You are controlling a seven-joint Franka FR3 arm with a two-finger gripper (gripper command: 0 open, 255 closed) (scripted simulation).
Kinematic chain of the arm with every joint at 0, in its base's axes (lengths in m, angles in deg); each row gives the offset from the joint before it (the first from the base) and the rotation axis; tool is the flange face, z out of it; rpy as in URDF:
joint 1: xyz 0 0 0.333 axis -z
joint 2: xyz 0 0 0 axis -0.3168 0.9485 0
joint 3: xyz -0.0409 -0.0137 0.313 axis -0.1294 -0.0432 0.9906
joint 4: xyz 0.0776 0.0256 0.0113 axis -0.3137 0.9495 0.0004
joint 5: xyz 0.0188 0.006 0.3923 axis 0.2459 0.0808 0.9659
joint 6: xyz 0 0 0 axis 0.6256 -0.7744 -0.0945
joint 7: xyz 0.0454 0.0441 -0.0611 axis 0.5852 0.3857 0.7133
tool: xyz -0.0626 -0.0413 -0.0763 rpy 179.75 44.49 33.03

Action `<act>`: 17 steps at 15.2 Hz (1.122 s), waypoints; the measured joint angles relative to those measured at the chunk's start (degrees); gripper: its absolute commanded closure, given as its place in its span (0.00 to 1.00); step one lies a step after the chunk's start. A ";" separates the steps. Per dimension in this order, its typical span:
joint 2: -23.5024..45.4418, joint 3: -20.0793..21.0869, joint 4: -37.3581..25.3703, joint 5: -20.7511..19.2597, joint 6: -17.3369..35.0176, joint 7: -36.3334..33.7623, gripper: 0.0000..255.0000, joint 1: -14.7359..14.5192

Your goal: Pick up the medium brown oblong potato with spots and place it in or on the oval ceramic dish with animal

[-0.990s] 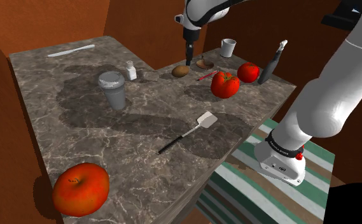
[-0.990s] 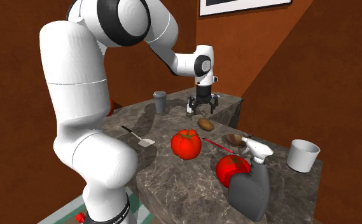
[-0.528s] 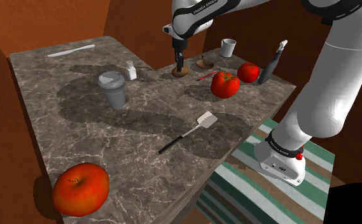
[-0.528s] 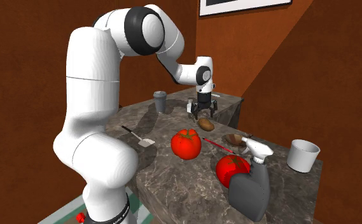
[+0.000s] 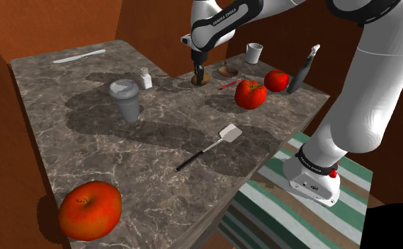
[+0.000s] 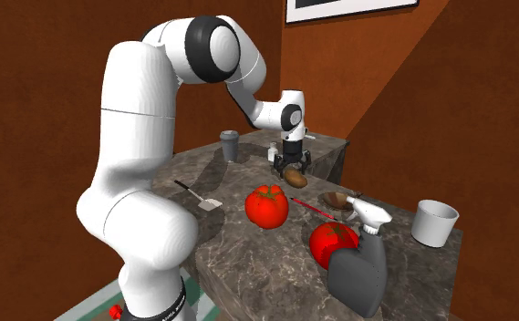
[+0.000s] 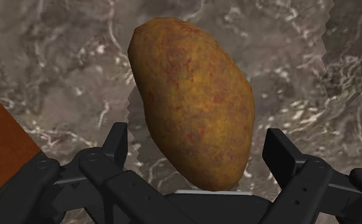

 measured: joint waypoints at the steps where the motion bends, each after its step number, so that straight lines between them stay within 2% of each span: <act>1: 0.01 0.00 0.03 0.00 0.05 -0.01 0.00 0.00; 3: 0.02 0.00 0.04 0.00 0.07 -0.01 0.00 -0.01; 4: 0.02 0.00 0.04 0.00 0.07 -0.01 1.00 -0.01; 17: -0.88 -0.05 -0.38 -0.10 -1.23 0.02 1.00 -0.01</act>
